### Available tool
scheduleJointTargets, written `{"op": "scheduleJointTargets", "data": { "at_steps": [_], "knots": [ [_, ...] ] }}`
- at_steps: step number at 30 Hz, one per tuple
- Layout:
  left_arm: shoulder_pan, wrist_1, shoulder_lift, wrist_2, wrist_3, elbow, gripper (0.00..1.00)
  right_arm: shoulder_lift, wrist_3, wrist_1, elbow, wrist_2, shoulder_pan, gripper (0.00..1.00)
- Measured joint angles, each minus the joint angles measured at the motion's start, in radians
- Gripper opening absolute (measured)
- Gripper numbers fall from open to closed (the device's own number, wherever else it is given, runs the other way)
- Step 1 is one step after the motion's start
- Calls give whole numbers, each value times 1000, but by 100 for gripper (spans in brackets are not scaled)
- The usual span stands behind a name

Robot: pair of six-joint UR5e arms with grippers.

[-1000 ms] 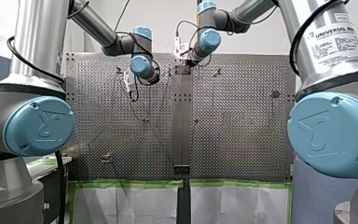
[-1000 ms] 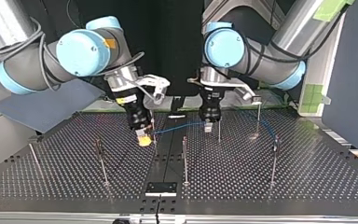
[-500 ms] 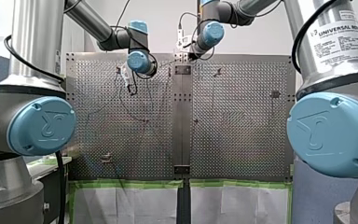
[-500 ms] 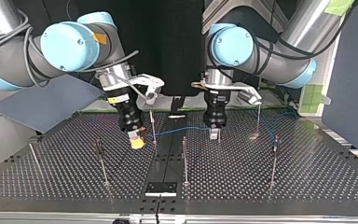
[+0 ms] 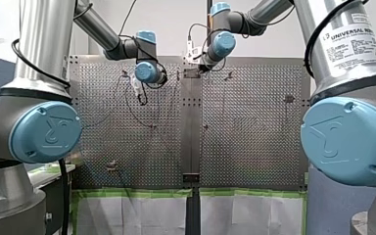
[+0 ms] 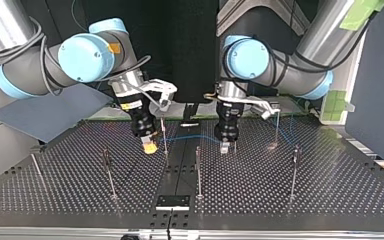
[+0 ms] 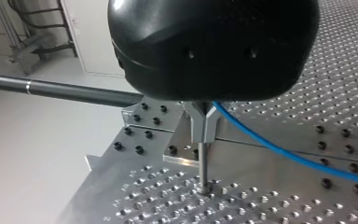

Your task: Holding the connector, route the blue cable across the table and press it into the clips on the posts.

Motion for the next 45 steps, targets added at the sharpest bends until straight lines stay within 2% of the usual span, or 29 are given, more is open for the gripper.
{"op": "scheduleJointTargets", "data": {
  "at_steps": [9,16,24,34,45],
  "knots": [
    [14,-23,-43,19,-7,55,0,9,5,-11,-2,-13,-9,0],
    [22,-31,-63,28,-11,116,0,47,12,-32,-14,-45,-32,0],
    [34,-34,-88,42,-17,135,0,56,25,-37,-31,-66,-56,0],
    [39,-38,-170,55,-17,189,0,72,34,-43,-36,-94,-89,0],
    [49,-51,-178,62,-19,206,0,79,40,-50,-46,-115,-111,0]
  ]
}}
